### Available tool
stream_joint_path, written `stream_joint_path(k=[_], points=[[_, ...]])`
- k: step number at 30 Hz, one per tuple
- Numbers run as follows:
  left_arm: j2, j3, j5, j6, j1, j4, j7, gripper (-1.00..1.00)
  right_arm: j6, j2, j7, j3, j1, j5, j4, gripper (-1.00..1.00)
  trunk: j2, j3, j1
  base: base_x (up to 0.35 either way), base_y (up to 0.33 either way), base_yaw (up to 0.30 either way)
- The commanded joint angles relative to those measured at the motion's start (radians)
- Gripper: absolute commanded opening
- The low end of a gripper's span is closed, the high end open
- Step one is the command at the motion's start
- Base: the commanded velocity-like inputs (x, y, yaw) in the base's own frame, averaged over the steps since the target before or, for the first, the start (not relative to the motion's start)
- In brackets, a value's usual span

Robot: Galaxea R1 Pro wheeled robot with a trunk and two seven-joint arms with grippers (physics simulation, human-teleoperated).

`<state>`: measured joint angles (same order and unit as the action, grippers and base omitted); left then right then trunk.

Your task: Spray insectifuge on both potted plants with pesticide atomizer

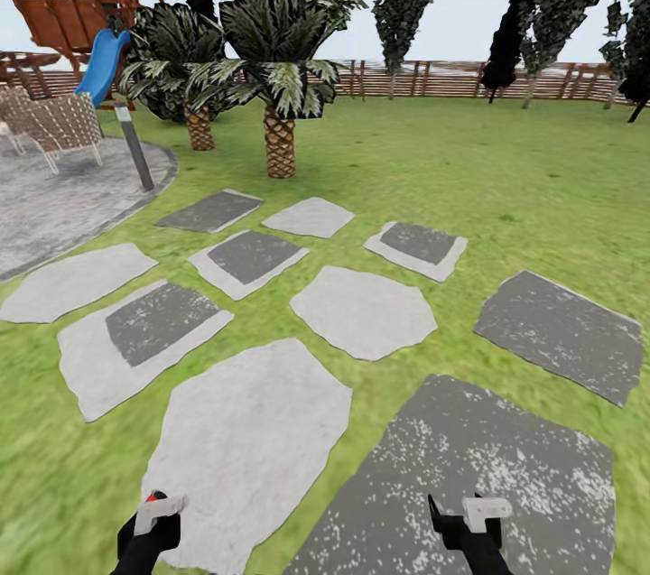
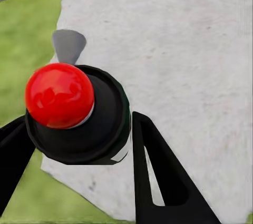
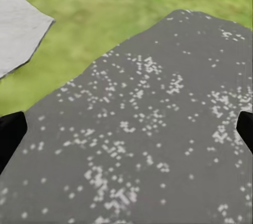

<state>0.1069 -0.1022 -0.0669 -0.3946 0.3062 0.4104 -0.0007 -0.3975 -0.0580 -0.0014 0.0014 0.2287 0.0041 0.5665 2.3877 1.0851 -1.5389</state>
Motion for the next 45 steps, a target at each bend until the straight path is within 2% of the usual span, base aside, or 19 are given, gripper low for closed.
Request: stream_joint_path(k=[1, 19, 39, 45], points=[[0.001, 0.001, -0.007, -0.003, 0.001, -0.001, 0.001, -1.0, -0.003, 0.0, 0.0, 0.0, 0.0, 0.0, 0.0, 1.0, 0.0, 0.001, 0.0, 0.0, 0.0, 0.274], [0.002, -0.002, -0.019, 0.003, 0.001, 0.001, 0.0, -1.0, -0.003, 0.0, 0.0, 0.0, 0.001, 0.0, 0.0, 1.0, 0.0, 0.001, 0.0, 0.0, 0.0, 0.274], [-0.002, 0.001, -0.016, 0.003, 0.001, -0.001, 0.001, -1.0, -0.003, 0.0, 0.0, 0.0, 0.0, 0.0, 0.0, 1.0, 0.0, 0.001, 0.0, 0.002, 0.0, 0.274], [-0.002, 0.001, -0.016, 0.005, 0.0, -0.002, 0.002, -1.0, -0.003, 0.0, 0.0, 0.0, 0.0, 0.001, 0.0, 1.0, 0.0, 0.001, 0.0, 0.142, 0.1, 0.274]])
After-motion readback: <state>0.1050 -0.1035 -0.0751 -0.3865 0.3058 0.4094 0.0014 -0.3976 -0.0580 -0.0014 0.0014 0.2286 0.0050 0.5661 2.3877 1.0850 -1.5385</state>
